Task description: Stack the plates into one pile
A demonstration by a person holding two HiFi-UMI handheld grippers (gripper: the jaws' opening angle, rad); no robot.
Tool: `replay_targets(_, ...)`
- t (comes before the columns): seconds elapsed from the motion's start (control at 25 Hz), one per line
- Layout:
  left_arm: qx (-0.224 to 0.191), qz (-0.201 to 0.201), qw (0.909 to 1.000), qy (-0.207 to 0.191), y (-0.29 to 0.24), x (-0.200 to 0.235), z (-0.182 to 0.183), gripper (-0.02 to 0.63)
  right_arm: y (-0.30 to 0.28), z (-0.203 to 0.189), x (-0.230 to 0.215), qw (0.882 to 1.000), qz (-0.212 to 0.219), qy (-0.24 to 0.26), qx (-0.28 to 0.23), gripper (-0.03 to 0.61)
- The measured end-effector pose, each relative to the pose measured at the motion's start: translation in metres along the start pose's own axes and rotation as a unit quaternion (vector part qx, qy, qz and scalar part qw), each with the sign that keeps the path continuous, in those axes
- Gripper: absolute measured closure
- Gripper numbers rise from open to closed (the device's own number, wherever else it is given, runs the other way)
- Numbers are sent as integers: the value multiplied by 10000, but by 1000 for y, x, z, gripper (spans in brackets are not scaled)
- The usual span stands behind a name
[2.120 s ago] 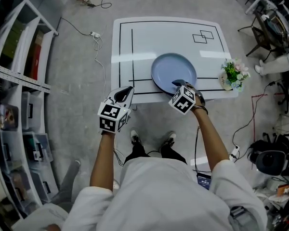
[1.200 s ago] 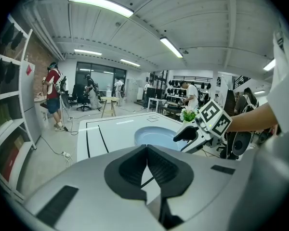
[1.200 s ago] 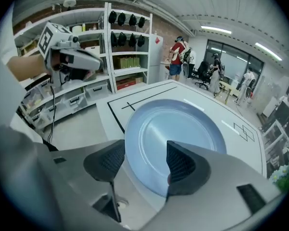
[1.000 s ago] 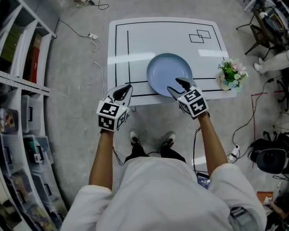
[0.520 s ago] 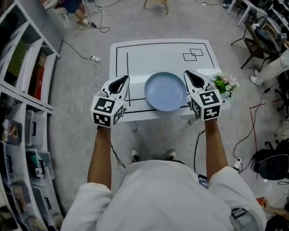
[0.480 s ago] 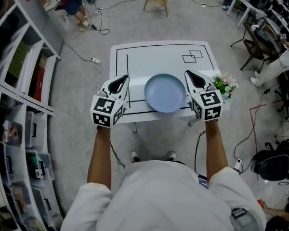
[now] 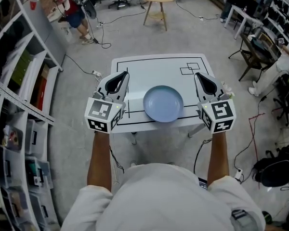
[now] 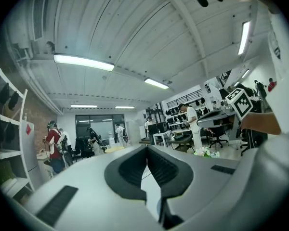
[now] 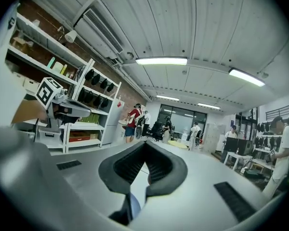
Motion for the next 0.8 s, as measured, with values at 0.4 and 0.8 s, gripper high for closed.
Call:
replay_targets(0.4, -33, 50, 9999, -124, 6, -9, 5, 595, 8, 14, 4, 9998, -92, 154, -114, 566)
replay_targets(0.8, -15, 34, 9997, -227, 8, -11, 3, 595, 4, 10, 12, 9999, 57, 60, -124, 566)
Point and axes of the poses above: the fingertips, and each gripper's own axes: y backward along the fingers, x to its left, z out of its top, the point moved 8 cm from there along y, backward along the fingers, and after that the axes turned 6 degrees about y, right-handed, at the moved point
